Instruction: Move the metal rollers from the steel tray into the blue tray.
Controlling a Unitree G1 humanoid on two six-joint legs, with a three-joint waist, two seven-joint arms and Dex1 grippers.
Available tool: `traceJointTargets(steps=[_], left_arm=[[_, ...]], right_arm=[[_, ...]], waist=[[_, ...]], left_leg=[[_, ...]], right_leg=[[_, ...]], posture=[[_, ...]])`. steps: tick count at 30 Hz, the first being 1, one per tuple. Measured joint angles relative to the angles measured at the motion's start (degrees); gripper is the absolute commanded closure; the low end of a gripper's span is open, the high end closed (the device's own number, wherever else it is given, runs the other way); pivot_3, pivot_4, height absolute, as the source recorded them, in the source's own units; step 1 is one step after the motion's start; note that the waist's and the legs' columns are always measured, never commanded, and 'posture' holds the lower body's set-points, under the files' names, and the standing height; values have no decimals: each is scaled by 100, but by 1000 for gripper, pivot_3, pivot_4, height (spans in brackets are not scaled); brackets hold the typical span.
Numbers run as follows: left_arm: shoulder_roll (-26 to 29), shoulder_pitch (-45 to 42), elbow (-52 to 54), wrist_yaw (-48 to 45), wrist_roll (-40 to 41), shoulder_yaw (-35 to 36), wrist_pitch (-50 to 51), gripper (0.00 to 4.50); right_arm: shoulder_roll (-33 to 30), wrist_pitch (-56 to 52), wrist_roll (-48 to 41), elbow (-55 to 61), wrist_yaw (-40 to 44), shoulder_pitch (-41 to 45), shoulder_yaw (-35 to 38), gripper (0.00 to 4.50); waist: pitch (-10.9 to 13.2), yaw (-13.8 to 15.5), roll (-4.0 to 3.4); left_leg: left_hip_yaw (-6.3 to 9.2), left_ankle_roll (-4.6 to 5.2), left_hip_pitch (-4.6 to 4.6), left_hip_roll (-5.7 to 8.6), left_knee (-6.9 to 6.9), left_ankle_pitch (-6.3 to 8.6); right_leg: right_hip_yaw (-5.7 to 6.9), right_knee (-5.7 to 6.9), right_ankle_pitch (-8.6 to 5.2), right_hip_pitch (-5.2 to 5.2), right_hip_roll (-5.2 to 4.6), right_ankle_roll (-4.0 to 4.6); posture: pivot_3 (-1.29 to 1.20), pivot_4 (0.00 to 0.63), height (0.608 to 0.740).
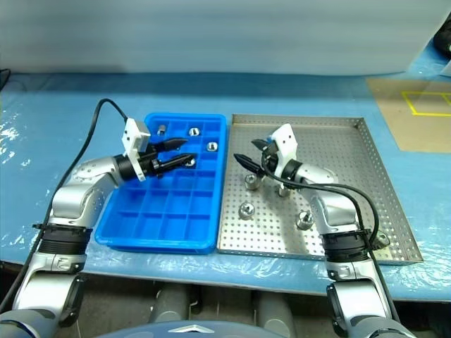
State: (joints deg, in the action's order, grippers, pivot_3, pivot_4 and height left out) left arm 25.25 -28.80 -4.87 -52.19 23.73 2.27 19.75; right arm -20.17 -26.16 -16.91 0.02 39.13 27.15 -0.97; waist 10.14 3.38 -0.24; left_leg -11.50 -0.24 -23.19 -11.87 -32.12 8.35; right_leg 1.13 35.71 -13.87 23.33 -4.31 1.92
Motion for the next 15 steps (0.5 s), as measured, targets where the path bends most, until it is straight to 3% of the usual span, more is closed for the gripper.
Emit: traceJointTargets(steps=[4, 15], left_arm=[[-320, -167, -340, 276, -120, -9, -295, 1563], [-350, -154, -506, -27, -145, -173, -377, 1563]], right_arm=[[181, 212, 103, -203, -283, 58, 10, 852], [131, 173, 97, -97, -276, -112, 11, 852]], waist=[[0, 30, 0], [0, 31, 0]], left_leg=[[0, -15, -2, 0, -2, -10], [0, -16, -2, 0, 0, -10]], right_leg=[[0, -1, 0, 0, 0, -1], [0, 0, 0, 2, 2, -1]], posture=[[-68, 150, 740], [-97, 150, 740]])
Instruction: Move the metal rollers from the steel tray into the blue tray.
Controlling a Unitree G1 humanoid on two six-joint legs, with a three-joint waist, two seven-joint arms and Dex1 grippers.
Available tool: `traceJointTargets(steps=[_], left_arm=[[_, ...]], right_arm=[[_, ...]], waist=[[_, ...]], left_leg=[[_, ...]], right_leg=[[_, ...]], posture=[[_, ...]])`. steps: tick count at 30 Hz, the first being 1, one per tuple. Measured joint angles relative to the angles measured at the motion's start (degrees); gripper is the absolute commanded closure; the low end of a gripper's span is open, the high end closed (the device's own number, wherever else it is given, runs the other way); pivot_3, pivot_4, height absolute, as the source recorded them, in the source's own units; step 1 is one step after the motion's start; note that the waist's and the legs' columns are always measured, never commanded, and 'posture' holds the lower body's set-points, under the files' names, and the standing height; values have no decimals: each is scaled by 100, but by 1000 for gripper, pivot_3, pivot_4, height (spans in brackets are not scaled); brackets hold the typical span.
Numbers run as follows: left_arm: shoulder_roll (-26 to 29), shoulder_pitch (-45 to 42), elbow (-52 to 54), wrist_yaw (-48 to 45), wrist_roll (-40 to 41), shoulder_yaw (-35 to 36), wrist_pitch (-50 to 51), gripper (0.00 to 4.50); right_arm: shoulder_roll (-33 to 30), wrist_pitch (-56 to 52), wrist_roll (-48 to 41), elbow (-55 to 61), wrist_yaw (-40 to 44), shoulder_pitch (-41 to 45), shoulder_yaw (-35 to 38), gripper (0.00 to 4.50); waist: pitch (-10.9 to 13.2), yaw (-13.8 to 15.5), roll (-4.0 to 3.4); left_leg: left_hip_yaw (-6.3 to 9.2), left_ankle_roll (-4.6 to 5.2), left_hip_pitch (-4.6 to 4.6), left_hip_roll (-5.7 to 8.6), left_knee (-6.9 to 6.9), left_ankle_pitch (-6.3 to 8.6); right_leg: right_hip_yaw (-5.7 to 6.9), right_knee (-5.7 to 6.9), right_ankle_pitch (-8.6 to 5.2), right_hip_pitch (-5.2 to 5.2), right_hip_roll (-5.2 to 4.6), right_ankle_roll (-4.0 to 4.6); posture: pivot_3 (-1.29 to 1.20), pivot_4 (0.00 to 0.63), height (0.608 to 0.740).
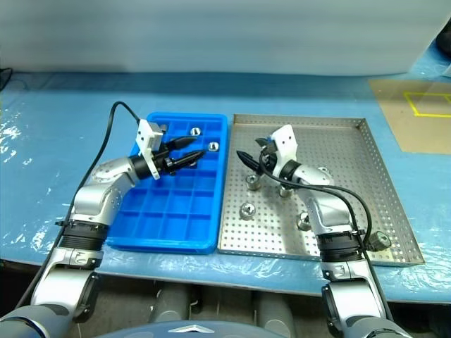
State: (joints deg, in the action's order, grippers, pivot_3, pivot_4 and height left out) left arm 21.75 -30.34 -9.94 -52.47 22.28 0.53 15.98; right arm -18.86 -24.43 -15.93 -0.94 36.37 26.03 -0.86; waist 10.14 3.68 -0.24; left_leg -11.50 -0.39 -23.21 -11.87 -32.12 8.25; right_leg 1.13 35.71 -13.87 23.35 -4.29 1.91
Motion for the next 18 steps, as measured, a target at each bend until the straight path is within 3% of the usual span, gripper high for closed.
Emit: traceJointTargets(steps=[8, 15, 18], left_arm=[[-77, -170, -148, -250, -9, -138, -32, 1563], [-726, -1337, -1315, -952, -229, -622, -633, 1563], [-972, -1906, -2284, -1426, -481, -875, -1094, 1563]], right_arm=[[-308, -122, -36, 239, 39, -71, 83, 852], [-999, -594, -303, 1144, 84, -720, 551, 852], [-1109, -791, -383, 1607, -91, -1118, 849, 852]], waist=[[0, 14, 0], [0, -13, 1], [0, -131, 2]], left_leg=[[-5, 0, -1, 0, 0, 0], [-8, 9, 2, 4, -7, 4], [-7, 24, 3, 9, -6, 13]], right_leg=[[-1, -1, 0, -1, -1, 0], [-10, -7, 1, -11, -3, -2], [-8, -8, 1, -9, 2, -3]], posture=[[-173, 150, 740], [-333, 150, 740], [-377, 150, 740]])
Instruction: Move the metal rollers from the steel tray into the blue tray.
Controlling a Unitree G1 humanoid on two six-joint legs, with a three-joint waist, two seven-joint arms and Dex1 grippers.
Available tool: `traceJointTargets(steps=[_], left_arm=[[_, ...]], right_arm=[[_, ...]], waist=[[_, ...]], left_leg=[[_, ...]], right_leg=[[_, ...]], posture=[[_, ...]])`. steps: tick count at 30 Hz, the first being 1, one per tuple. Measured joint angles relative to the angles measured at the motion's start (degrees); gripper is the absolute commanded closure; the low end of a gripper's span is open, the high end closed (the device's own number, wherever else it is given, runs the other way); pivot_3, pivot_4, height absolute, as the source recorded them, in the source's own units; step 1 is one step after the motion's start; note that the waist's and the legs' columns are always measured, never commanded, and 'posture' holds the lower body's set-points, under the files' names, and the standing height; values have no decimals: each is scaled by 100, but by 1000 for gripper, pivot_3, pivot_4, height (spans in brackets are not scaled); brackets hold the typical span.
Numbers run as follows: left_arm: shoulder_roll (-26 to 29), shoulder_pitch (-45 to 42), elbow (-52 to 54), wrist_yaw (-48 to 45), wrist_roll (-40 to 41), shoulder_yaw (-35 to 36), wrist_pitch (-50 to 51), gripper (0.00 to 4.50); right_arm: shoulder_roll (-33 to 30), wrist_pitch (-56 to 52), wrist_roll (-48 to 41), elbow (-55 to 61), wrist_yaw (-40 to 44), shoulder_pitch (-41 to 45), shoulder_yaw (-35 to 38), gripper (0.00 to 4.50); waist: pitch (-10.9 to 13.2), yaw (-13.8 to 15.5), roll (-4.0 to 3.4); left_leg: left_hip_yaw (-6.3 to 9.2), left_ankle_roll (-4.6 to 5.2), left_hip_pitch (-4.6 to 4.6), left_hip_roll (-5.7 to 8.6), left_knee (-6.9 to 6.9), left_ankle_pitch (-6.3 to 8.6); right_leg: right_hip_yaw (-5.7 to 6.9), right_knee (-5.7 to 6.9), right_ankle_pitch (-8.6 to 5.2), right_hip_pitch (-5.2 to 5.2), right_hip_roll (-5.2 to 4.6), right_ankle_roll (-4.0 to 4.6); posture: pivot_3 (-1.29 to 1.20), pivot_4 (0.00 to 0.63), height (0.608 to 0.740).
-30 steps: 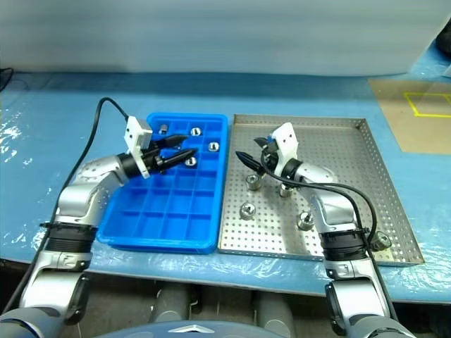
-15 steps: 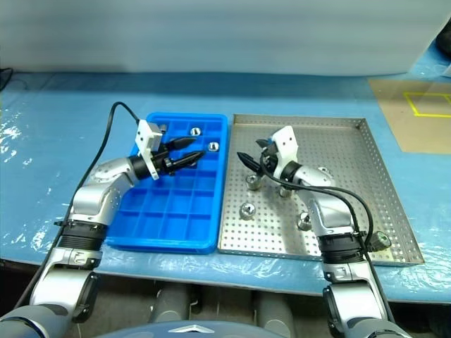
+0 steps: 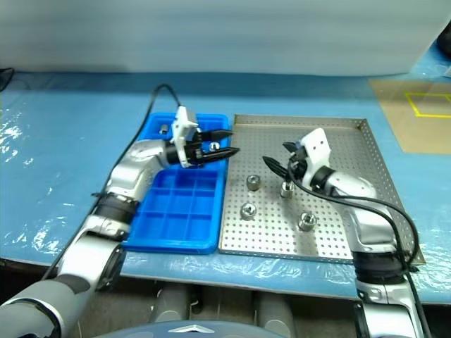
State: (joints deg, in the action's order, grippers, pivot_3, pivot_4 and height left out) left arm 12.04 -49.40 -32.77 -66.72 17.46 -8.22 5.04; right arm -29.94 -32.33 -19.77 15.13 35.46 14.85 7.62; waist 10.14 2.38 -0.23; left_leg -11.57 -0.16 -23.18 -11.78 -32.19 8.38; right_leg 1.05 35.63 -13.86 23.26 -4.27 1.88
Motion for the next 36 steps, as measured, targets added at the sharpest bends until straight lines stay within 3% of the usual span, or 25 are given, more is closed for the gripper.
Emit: traceJointTargets(steps=[8, 14, 22, 27, 36], left_arm=[[-282, -1696, -2770, -943, -1027, -499, -1218, 1563], [-388, -2033, -3932, -1060, -2113, -974, -1979, 1563], [-563, -2124, -4177, -1018, -2912, -1224, -2519, 1563], [-711, -2144, -4307, -494, -3393, -1391, -2576, 1563], [-728, -2141, -4344, -112, -3657, -1416, -2444, 1563]], right_arm=[[158, -330, -97, 937, -644, -780, 300, 852], [225, -399, -99, 1310, -1045, -1161, 429, 852], [288, -403, -99, 1504, -1307, -1339, 500, 852], [318, -403, -96, 1519, -1442, -1469, 500, 852], [317, -401, -68, 1552, -1562, -1595, 498, 852]], waist=[[0, -317, 0], [0, -400, 0], [1, -480, 1], [1, -505, 1], [0, -623, 1]], left_leg=[[6, 10, 4, 3, -3, 6], [7, 25, -1, 4, -5, 10], [6, 39, -3, 4, -13, 12], [7, 41, -2, 4, -13, 12], [8, 40, 8, 4, -28, 23]], right_leg=[[-5, -6, 2, -2, 1, -3], [-7, -20, 3, -4, 0, -5], [-7, -24, 4, -9, -5, -7], [-6, -24, 4, -10, -4, -7], [-2, -27, 4, -34, -8, -7]], posture=[[-517, 150, 740], [-566, 150, 740], [-598, 150, 740], [-611, 150, 740], [-614, 150, 740]])
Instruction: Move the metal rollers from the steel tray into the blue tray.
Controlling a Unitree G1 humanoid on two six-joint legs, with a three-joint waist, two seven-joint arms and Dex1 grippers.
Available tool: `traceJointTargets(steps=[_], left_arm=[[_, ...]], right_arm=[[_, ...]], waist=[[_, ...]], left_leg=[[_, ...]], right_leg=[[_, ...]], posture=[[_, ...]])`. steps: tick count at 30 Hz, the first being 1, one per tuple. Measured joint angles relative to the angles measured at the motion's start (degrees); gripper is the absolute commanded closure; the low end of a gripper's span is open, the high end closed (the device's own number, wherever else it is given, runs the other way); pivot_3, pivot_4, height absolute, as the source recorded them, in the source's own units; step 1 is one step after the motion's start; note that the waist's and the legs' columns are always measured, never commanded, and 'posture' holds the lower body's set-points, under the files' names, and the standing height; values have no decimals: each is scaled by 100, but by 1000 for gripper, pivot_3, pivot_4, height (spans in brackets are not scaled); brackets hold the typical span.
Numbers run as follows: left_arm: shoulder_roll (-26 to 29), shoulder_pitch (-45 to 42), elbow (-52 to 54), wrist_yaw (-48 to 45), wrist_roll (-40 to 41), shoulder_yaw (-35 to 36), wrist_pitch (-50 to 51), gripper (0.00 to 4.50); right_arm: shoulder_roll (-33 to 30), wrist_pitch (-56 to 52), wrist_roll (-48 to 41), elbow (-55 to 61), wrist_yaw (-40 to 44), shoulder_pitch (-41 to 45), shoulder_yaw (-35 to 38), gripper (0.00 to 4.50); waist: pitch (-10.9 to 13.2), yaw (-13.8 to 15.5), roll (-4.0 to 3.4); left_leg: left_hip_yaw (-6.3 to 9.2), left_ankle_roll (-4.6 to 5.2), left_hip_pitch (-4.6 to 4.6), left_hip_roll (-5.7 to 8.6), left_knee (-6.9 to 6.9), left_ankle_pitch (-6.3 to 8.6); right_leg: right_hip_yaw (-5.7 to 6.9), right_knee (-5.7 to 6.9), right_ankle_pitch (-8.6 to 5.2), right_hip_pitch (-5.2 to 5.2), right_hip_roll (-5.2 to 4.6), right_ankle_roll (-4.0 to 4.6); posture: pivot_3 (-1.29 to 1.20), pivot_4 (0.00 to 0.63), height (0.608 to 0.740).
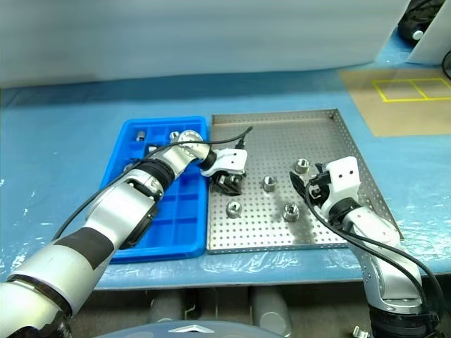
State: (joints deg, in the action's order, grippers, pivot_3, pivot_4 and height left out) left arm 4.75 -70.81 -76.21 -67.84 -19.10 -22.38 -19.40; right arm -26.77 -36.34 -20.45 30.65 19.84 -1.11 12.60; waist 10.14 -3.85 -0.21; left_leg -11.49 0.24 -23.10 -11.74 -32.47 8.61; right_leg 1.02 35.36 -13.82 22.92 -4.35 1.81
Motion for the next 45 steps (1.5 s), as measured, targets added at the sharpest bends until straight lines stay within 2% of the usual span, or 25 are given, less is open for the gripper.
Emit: traceJointTargets(steps=[5, 16, 21, 23, 26, 31, 36, 39, 45], left_arm=[[-1, 21, -9, 83, -15, 78, 18, 2606], [72, 46, -9, 179, -27, 199, -42, 2607], [177, 44, 82, -405, 492, 750, -309, 2607], [264, 24, 314, -949, 898, 1065, -364, 2607], [517, -56, 813, -1602, 1420, 1400, -306, 2607], [1185, 213, 1810, -1937, 1825, 1624, -11, 2607], [1951, 1228, 3182, -1980, 2113, 1688, 852, 2607], [2527, 1989, 4347, -1883, 2357, 1840, 1506, 2607], [3289, 3656, 6550, -1319, 2794, 2231, 2648, 2607]], right_arm=[[0, 0, 4, 0, -32, -1, -3, 818], [0, 9, 27, -3, -40, 143, -129, 818], [-1, 55, 28, -192, 94, 459, -321, 818], [-2, 107, 34, -408, 183, 711, -435, 818], [-8, 173, 44, -770, 397, 1197, -654, 818], [-52, 308, 48, -1313, 1091, 2214, -1227, 818], [-4, 586, 81, -2161, 1884, 3180, -1705, 818], [29, 594, -13, -2317, 2712, 3552, -2247, 818], [419, 955, -2, -3072, 3737, 4222, -2805, 818]], waist=[[0, -16, 0], [0, -12, 0], [2, -1, 1], [3, 12, 2], [3, 26, 2], [4, 150, -2], [8, 502, -4], [8, 696, -5], [9, 1057, -5]], left_leg=[[3, 2, -1, -1, -10, 2], [11, 9, -6, 0, -5, 4], [11, 18, -19, 0, 5, -2], [12, 22, -21, 0, 9, -5], [11, 23, -20, -2, 13, -6], [11, 11, -8, -6, 26, -14], [12, 4, -19, -19, 28, -18], [12, 2, -26, -26, 34, -19], [18, -24, -44, -29, 33, -11]], right_leg=[[-1, 0, 3, -4, -3, -4], [2, -11, 4, -2, -2, -4], [5, -14, 4, 11, -2, -3], [5, -17, 4, 14, -3, -3], [7, -13, 5, 18, -3, -1], [8, 1, 2, 20, 1, 4], [18, 20, -1, 37, -2, 10], [33, 36, -9, 48, -3, 23], [49, 39, -11, 60, -9, 26]], posture=[[-609, 150, 740], [-541, 150, 740], [-451, 150, 740], [-408, 150, 740], [-319, 150, 740], [-149, 150, 740], [31, 150, 740], [96, 150, 740], [248, 150, 740]])
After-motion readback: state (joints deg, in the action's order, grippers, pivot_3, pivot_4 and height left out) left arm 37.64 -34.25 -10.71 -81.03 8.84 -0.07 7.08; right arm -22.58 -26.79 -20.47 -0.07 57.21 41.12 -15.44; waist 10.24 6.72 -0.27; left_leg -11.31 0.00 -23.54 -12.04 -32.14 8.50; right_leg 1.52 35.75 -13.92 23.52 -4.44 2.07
